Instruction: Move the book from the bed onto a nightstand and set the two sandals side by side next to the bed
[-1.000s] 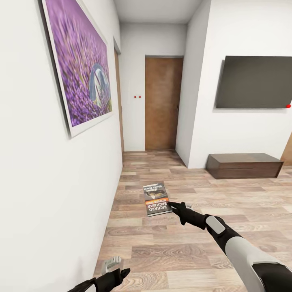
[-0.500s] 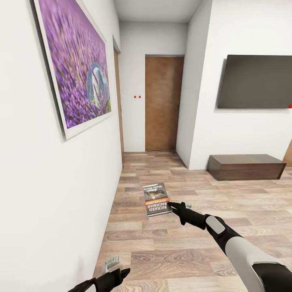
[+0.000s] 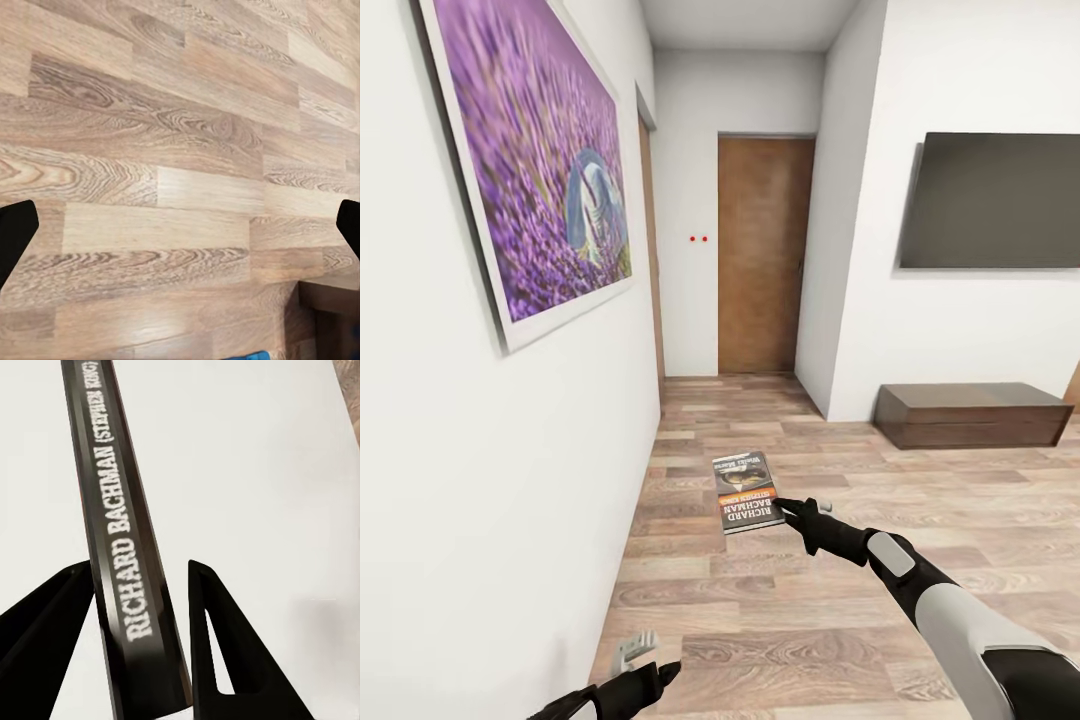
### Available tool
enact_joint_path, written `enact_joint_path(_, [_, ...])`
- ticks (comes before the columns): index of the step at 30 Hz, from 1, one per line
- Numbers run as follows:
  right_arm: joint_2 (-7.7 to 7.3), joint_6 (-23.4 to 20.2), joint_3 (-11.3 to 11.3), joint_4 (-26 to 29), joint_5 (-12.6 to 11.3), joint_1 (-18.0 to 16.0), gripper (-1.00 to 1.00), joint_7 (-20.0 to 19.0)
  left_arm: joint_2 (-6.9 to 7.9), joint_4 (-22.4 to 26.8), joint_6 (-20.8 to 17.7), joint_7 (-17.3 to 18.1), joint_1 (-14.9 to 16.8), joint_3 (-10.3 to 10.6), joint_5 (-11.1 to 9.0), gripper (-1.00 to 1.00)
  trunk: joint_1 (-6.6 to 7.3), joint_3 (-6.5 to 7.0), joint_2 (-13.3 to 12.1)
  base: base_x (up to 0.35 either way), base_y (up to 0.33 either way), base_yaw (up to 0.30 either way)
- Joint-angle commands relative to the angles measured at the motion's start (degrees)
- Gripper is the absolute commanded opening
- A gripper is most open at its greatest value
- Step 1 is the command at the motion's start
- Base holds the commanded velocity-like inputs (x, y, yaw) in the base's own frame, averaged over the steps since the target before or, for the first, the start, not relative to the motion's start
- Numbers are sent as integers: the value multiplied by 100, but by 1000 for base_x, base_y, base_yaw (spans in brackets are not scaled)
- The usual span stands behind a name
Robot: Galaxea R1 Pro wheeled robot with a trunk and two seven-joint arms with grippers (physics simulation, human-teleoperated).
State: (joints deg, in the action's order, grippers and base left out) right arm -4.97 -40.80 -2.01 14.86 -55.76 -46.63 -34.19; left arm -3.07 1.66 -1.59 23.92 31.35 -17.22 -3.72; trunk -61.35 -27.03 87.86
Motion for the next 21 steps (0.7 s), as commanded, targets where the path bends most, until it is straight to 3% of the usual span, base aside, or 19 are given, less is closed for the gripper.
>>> enact_joint_path(1, [-4,-19,-19,-1,-28,-4,-100,-9,0,1,-17,16,2,-1,-39,100,-1,-6,3,143,0,0])
enact_joint_path(21, [-21,-21,-16,-1,-25,-4,-100,-9,0,1,-17,16,2,-1,-35,100,-1,-6,3,142,0,0])
